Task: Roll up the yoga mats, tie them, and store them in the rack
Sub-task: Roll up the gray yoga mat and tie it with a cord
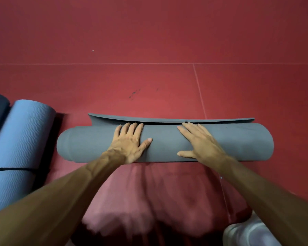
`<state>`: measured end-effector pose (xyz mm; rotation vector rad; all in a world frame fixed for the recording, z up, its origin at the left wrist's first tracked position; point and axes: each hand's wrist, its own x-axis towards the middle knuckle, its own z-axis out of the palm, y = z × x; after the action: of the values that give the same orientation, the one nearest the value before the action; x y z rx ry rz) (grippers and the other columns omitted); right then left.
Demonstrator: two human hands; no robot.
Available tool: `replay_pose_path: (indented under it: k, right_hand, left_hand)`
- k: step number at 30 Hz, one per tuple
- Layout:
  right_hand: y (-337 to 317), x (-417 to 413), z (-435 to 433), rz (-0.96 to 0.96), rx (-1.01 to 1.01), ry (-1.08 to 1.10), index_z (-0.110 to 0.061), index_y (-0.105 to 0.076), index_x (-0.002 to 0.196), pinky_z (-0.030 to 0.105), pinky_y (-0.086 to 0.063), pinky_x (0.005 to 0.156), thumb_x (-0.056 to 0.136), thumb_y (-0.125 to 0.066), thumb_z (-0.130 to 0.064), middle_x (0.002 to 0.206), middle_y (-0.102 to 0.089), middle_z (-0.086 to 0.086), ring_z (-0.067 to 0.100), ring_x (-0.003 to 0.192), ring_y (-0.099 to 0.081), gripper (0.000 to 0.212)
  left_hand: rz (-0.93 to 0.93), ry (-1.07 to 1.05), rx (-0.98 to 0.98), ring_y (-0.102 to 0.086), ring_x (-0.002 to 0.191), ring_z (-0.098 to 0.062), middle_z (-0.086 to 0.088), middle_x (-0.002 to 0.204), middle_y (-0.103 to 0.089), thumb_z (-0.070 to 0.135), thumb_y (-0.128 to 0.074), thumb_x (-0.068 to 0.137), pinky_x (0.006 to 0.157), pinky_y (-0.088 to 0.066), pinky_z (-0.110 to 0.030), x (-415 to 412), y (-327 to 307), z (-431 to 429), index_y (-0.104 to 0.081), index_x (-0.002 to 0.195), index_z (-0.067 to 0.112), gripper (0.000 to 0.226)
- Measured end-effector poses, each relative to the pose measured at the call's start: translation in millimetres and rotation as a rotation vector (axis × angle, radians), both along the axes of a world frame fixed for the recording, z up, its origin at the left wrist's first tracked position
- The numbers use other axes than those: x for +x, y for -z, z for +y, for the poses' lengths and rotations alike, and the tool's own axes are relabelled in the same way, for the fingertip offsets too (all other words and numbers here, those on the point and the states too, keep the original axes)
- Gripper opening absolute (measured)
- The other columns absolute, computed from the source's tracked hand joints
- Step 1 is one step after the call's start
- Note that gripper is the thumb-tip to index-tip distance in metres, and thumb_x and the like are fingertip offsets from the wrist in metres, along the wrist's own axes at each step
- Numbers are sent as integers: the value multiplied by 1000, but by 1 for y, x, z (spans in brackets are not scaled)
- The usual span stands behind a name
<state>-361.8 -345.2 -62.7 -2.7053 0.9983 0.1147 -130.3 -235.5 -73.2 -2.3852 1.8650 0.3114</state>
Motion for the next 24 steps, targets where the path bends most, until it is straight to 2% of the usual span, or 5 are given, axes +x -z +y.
replay_pose_path:
  k: [8,11,16,21,24]
  right_hand:
    - [14,9,3,37,-194,29,-3,-43,141,47,-26,113,44,-82,-67,140,-47,19,33,133,-43,122]
    - [12,15,-8,20,-219,28,-7,-51,134,50,-40,98,45,-59,-86,125,-54,13,30,114,-53,119]
    - [5,30,-33,-96,-204,127,-14,-43,140,41,-32,89,79,-21,-80,131,-44,6,27,111,-44,92]
    - [16,47,-54,56,-65,273,-23,-33,147,44,-3,119,90,-19,-72,153,-34,2,17,144,-21,76]
    - [19,49,-55,133,-33,299,-25,-46,141,44,-2,120,88,-15,-73,139,-52,6,21,136,-38,78]
  left_hand:
    - [37,-19,-7,-33,133,-21,1,141,-41,61,-18,95,113,-17,-36,9,-2,-27,-30,145,23,64]
    - [29,-8,-20,-36,131,-21,0,138,-45,61,-18,95,111,-19,-36,11,-1,-30,-34,143,23,63]
    - [-20,2,-73,-43,124,-21,1,131,-51,68,6,81,108,-24,-36,13,3,-30,-40,137,25,85]
    - [-32,49,-119,-46,120,-20,1,127,-54,63,5,84,106,-27,-36,17,7,-31,-43,136,23,81]
    - [-26,77,-174,-49,112,-24,-3,120,-55,60,-6,90,102,-30,-38,20,9,-31,-49,131,18,73]
